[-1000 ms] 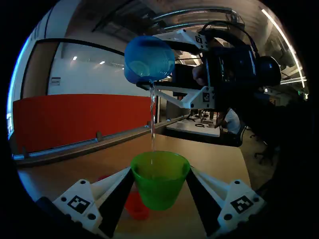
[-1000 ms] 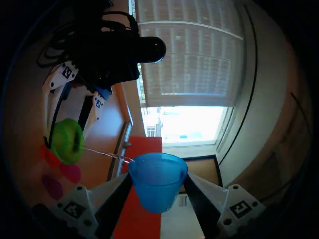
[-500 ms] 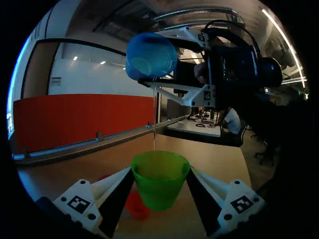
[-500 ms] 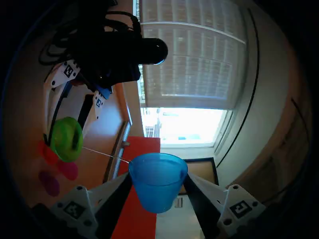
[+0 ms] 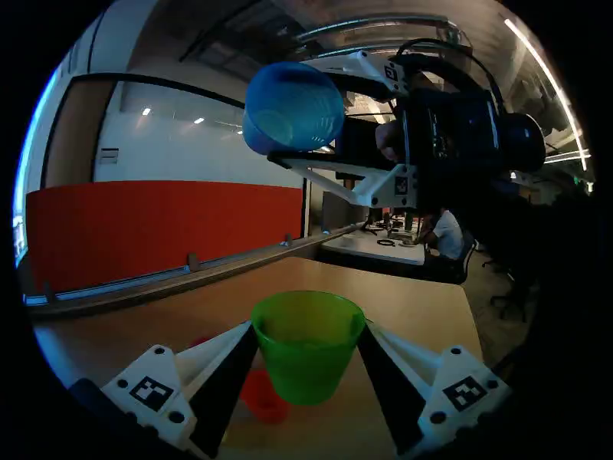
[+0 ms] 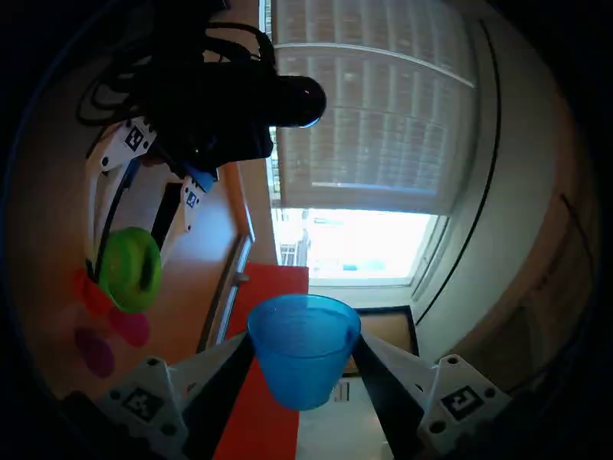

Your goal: Pour water

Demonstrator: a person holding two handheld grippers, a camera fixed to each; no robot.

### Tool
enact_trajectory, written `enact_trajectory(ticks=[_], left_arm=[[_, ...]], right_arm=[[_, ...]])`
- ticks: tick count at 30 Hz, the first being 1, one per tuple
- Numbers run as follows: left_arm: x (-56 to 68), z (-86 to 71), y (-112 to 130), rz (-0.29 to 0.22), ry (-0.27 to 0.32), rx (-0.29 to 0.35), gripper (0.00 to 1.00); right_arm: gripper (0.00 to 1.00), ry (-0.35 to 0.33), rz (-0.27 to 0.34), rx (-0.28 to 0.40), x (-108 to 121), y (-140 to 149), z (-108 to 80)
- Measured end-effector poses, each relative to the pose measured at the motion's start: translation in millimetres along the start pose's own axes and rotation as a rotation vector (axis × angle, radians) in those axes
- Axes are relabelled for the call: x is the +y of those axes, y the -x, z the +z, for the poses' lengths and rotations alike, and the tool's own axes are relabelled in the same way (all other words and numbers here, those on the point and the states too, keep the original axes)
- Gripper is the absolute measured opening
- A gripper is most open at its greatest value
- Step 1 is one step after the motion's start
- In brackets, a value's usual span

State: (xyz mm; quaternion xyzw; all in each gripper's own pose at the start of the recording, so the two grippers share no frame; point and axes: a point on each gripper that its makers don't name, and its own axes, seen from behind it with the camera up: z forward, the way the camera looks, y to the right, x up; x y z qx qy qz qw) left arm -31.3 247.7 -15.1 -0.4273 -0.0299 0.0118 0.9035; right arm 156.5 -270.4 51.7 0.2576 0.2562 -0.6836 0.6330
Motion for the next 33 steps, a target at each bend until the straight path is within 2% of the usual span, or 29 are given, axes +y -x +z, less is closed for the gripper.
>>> enact_trajectory(ticks=[8, 13, 26, 33], left_arm=[[-0.6, -0.8, -2, 0.003, -0.003, 0.000, 0.86], [-1.1, -1.2, -2, 0.004, -0.007, -0.001, 0.86], [-5.6, -3.8, -3, 0.008, -0.023, -0.003, 0.86], [-8.7, -5.2, -3, 0.013, -0.034, -0.008, 0.86]], right_arm=[[0.89, 0.000, 0.058, 0.005, 0, 0, -2.8], [0.89, -0.004, 0.147, 0.017, -1, -1, -6.8], [0.89, -0.010, 0.507, 0.032, -12, 4, -15.7], [0.89, -0.034, 0.732, 0.049, -23, 2, -21.0]])
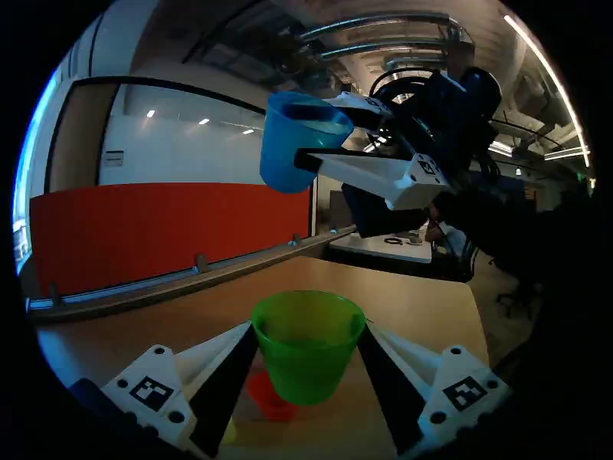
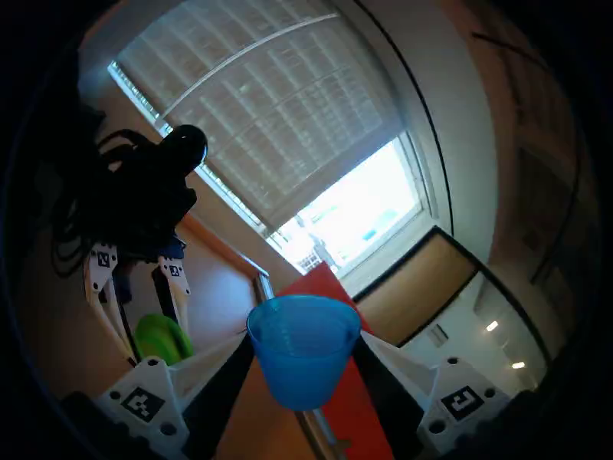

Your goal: Pour water

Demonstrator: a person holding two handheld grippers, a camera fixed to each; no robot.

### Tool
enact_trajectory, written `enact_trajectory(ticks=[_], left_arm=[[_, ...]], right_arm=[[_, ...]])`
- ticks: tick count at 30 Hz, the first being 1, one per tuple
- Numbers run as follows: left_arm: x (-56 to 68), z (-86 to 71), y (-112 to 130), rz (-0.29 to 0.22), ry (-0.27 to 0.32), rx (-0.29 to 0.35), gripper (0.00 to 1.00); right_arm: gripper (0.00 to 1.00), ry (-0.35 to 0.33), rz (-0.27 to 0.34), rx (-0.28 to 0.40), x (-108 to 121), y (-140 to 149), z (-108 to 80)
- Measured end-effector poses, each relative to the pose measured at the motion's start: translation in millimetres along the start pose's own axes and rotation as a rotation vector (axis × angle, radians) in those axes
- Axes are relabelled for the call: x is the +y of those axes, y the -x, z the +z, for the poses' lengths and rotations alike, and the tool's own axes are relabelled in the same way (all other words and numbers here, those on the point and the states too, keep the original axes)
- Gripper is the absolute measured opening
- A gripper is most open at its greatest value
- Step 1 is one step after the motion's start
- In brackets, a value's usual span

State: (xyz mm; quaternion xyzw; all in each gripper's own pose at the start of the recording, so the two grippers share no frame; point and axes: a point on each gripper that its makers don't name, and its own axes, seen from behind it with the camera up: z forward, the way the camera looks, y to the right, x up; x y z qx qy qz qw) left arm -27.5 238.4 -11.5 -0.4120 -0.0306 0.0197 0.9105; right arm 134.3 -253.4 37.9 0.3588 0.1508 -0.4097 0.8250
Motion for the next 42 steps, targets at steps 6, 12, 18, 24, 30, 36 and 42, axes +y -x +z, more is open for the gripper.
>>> enact_trajectory(ticks=[6, 12, 18, 24, 30, 36, 42], left_arm=[[-1.2, -0.6, -1, 0.007, -0.005, -0.004, 0.86], [-1.9, -2.2, -5, 0.009, -0.009, -0.006, 0.86], [-4.2, -3.1, -5, 0.015, -0.015, -0.011, 0.86], [-6.0, -3.5, -4, 0.016, -0.014, -0.021, 0.86], [-9.2, -6.7, -4, 0.024, -0.020, -0.034, 0.86], [-14.4, -11.1, -1, 0.030, -0.031, -0.054, 0.86], [-18.9, -15.6, 4, 0.043, -0.042, -0.080, 0.86]], right_arm=[[0.89, -0.013, 0.189, 0.006, -3, 2, -3.6], [0.89, -0.017, 0.380, 0.011, -4, 5, -6.0], [0.89, -0.026, 0.565, 0.023, -2, 7, -8.2], [0.89, -0.050, 0.694, 0.014, -5, 9, -10.3], [0.89, -0.054, 0.728, 0.001, -8, 15, -14.4], [0.89, -0.053, 0.740, -0.021, -12, 25, -20.3], [0.89, -0.046, 0.740, -0.055, -15, 43, -29.1]])
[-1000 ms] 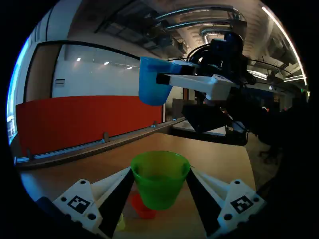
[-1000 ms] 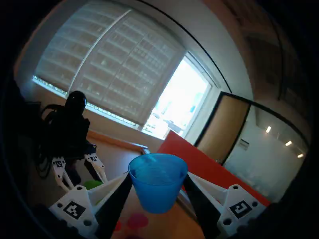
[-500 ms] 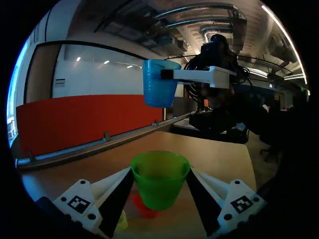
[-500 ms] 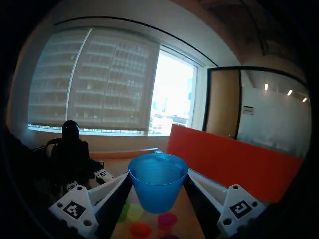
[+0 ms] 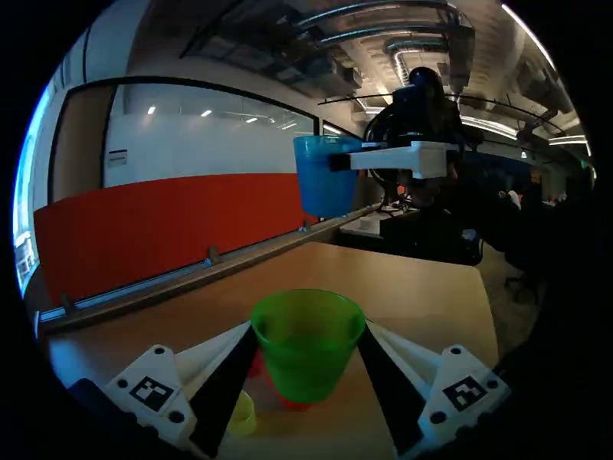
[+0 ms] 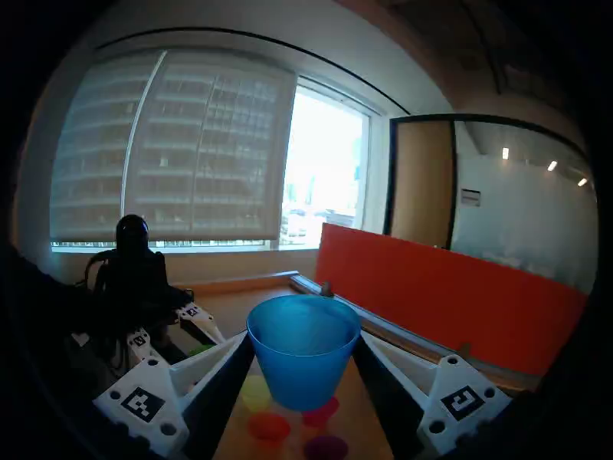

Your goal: Pour water

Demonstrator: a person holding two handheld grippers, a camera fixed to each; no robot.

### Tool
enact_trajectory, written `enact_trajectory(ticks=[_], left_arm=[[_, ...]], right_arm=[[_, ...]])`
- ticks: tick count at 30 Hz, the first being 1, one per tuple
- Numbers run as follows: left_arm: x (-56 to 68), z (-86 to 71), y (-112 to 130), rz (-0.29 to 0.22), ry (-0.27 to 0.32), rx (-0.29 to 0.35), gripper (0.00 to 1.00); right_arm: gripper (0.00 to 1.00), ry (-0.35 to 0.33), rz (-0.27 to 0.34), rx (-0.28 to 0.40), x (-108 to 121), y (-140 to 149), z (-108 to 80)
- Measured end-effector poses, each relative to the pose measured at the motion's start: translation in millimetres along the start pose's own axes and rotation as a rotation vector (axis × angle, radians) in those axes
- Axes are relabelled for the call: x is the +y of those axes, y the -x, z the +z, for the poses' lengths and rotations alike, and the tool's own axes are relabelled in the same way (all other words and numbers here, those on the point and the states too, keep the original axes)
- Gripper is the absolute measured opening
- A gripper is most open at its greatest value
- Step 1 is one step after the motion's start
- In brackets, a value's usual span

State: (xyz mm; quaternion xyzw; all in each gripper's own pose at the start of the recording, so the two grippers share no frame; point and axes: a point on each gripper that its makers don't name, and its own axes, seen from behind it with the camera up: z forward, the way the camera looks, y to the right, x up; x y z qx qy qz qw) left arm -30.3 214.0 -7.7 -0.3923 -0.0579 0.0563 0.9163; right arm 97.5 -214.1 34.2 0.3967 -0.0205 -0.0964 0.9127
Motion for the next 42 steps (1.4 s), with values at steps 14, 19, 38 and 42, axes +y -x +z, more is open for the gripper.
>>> enact_trajectory(ticks=[14, 19, 38, 42], left_arm=[[-8.0, -5.3, 21, 0.034, -0.017, -0.096, 0.86], [-6.3, -5.8, 30, 0.051, -0.012, -0.138, 0.86], [1.3, -2.9, 85, 0.085, 0.016, -0.318, 0.86], [0.6, -2.4, 97, 0.090, 0.020, -0.351, 0.86]], right_arm=[[0.89, 0.024, -0.028, -0.092, 14, 48, -18.5], [0.89, 0.019, -0.018, -0.118, 13, 63, -23.8], [0.89, -0.020, -0.023, -0.257, 8, 133, -37.2], [0.89, -0.040, -0.023, -0.287, 4, 147, -36.1]])
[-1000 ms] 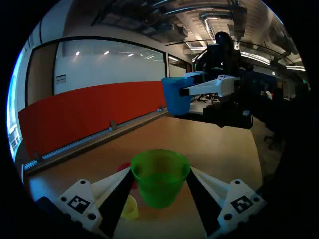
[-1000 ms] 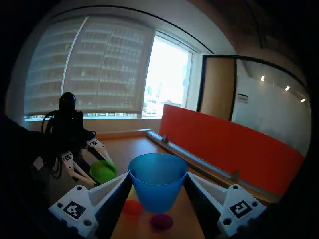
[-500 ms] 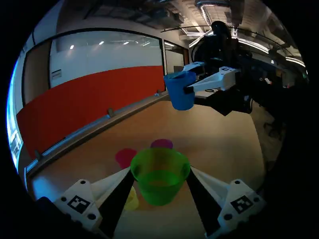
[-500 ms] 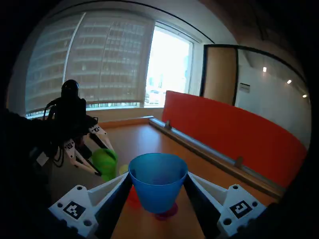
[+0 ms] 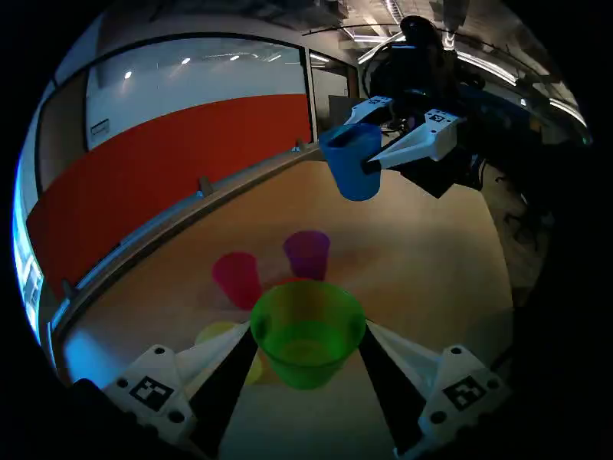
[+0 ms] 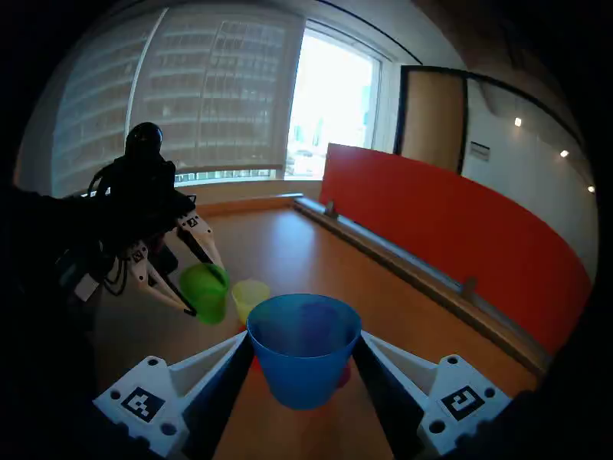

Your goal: Pour water

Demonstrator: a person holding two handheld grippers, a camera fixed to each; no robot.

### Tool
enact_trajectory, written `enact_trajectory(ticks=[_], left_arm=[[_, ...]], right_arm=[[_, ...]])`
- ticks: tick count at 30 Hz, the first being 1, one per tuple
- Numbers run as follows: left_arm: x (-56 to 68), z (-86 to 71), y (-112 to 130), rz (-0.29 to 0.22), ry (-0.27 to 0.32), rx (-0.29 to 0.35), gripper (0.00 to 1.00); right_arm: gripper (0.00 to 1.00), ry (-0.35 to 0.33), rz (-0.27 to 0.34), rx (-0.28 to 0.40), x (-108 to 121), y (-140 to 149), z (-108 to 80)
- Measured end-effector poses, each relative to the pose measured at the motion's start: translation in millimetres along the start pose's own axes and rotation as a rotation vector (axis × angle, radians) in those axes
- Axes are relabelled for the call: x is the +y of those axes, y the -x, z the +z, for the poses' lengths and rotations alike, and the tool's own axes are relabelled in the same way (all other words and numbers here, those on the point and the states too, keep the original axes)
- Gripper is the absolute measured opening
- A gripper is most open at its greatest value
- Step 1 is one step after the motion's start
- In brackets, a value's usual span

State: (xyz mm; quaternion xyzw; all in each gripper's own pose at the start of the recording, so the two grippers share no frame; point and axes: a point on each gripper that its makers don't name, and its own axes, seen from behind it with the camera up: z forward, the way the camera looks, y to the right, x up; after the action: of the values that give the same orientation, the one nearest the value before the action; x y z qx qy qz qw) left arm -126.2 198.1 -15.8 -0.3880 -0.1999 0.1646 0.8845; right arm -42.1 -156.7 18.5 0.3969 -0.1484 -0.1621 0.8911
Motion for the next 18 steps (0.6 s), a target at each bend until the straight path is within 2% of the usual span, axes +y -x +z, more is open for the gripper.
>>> enact_trajectory(ticks=[8, 18], left_arm=[[5.0, 12.6, 23, 0.013, 0.026, -0.065, 0.86], [7.3, 26.2, 50, 0.003, 0.057, -0.132, 0.86]], right_arm=[[0.89, -0.037, -0.032, -0.069, -10, 28, 13.9], [0.89, -0.080, -0.023, -0.116, -18, 53, 29.3]])
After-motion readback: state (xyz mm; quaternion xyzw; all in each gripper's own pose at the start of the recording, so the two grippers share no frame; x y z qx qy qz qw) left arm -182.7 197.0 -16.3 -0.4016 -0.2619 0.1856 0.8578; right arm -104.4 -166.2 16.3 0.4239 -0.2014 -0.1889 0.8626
